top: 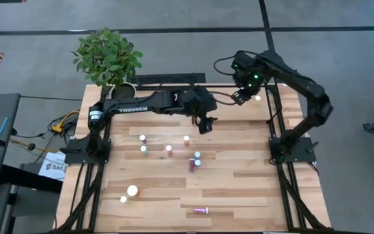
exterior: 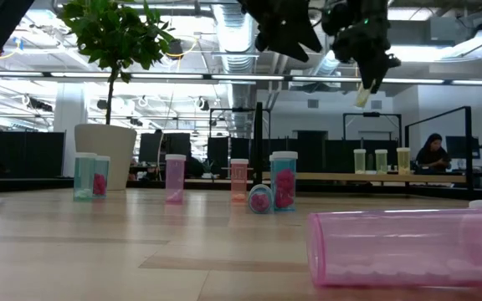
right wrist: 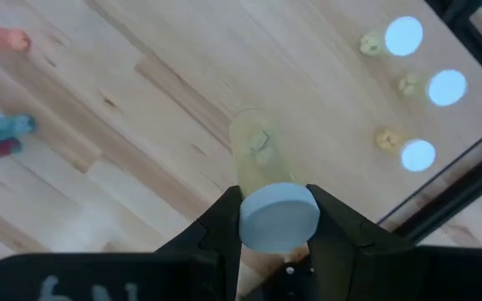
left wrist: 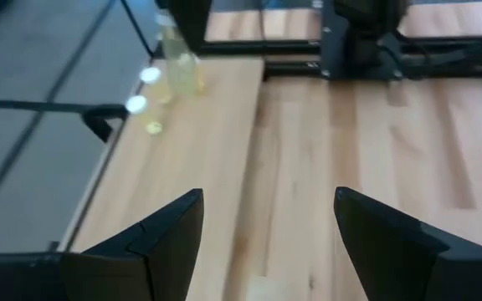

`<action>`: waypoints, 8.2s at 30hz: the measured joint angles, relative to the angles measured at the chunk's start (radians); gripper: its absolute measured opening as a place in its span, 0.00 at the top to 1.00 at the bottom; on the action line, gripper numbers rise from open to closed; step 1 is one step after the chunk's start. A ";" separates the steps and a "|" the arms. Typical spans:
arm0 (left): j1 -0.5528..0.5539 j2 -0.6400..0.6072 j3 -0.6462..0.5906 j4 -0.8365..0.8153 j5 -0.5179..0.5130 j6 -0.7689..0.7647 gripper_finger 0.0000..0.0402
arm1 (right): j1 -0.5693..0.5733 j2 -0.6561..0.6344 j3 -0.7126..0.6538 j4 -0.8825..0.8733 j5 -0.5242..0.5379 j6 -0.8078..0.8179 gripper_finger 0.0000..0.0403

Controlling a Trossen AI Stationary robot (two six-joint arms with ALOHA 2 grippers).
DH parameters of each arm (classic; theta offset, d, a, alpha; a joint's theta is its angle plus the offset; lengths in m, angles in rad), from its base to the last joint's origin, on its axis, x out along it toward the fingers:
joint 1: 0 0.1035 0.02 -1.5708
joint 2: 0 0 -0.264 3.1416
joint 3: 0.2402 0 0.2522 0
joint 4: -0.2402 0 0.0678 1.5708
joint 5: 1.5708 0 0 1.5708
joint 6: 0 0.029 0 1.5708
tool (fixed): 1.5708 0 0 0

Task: Pick and place medicine bottles onto shelf by color
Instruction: Put the yellow pill bottle on the shelf, then put the blue pill bottle on the shelf

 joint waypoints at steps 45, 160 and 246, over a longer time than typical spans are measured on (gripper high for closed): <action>0.272 0.000 0.011 0.168 0.160 -0.265 0.36 | -0.060 -0.103 -0.405 0.064 0.226 -0.207 0.69; 0.241 0.000 0.011 0.050 0.167 -0.302 0.36 | -0.004 0.077 -0.226 0.122 0.436 -0.361 0.42; -0.435 0.000 0.011 -0.177 -0.466 -0.460 0.36 | 0.567 -0.432 -0.028 0.000 0.178 0.529 0.46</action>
